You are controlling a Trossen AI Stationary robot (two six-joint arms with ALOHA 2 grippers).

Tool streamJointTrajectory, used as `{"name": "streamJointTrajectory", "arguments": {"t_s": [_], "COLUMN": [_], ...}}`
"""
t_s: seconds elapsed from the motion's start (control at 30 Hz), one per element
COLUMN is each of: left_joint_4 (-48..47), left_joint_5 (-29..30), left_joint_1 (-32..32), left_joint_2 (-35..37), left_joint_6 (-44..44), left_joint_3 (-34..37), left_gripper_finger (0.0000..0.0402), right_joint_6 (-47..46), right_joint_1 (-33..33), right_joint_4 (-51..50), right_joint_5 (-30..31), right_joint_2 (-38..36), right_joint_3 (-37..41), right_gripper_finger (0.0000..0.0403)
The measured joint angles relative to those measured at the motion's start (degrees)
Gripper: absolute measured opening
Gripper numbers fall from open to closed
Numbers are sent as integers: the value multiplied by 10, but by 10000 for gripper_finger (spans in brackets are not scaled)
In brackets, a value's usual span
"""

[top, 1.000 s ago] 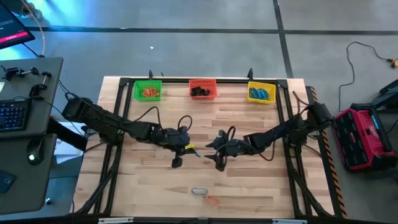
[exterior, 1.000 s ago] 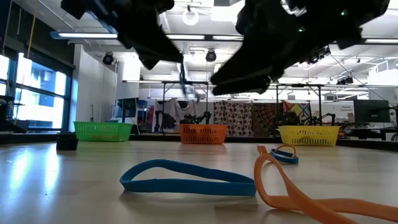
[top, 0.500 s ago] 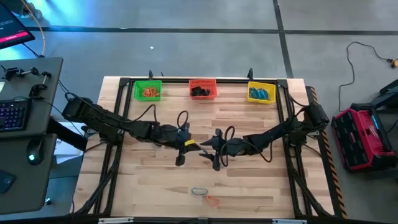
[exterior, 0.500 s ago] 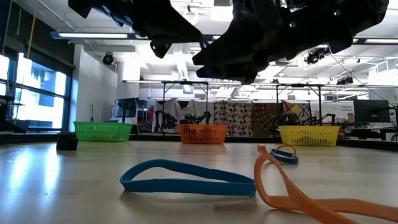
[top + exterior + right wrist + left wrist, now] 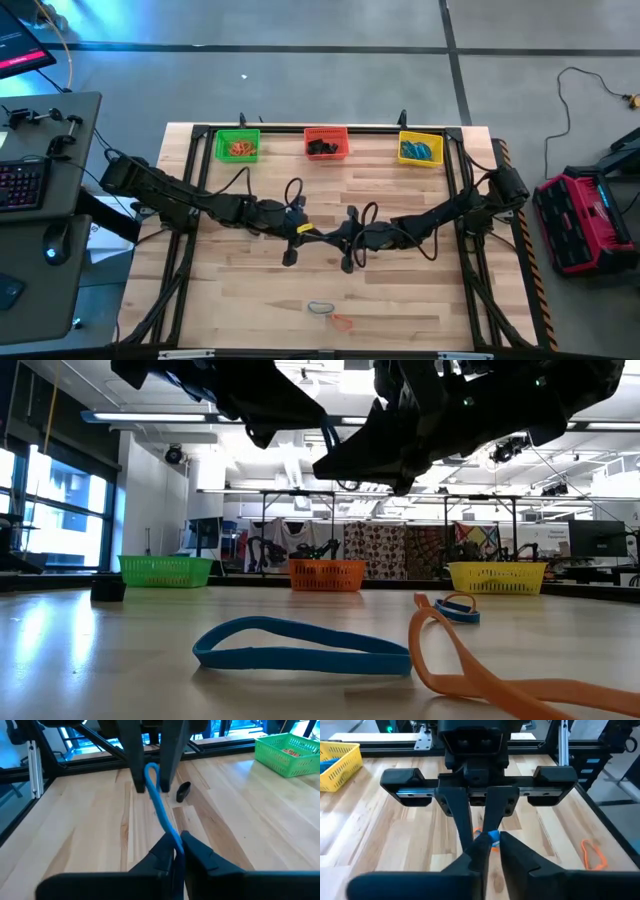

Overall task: Sort rubber bands into baskets
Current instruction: Put the blue rubber band into the yellow bin

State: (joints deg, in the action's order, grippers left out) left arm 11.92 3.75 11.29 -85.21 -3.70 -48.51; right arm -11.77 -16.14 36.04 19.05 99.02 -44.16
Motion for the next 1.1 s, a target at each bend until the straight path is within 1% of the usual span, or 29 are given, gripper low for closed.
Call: {"name": "streamJointTrajectory", "arguments": {"t_s": [0.1, 0.23, 0.3, 0.37, 0.5, 0.63, 0.73, 0.87, 1.0, 1.1], "left_joint_4": [0, 10, 52, 119, 250, 304, 314, 317, 331, 358], "left_joint_5": [3, 40, 50, 53, 54, 53, 53, 53, 52, 52], "left_joint_1": [1, 1, 1, -1, -7, -12, -12, -12, -11, -11], "left_joint_2": [0, 0, 1, 1, 1, 1, 1, 1, 0, 0], "left_joint_6": [3, -21, -19, -12, -15, -20, -22, -25, -32, -36], "left_joint_3": [0, 2, 20, 49, 101, 134, 143, 152, 162, 172], "left_gripper_finger": [63, 107, 127, 144, 165, 170, 170, 170, 170, 170], "right_joint_6": [0, -4, -5, -11, -38, -74, -87, -116, -141, -135], "right_joint_1": [0, 0, 0, 1, 13, 40, 74, 143, 240, 323], "right_joint_4": [-8, -31, -54, -86, -174, -271, -350, -482, -600, -654], "right_joint_5": [0, 3, 19, 37, 64, 82, 97, 133, 141, 133], "right_joint_2": [0, -13, -29, -49, -100, -160, -205, -266, -314, -331], "right_joint_3": [0, 0, 0, 0, 0, 0, 0, 0, 0, 0], "right_gripper_finger": [4, 3, 1, 1, 1, 0, 0, 0, 0, 0]}}
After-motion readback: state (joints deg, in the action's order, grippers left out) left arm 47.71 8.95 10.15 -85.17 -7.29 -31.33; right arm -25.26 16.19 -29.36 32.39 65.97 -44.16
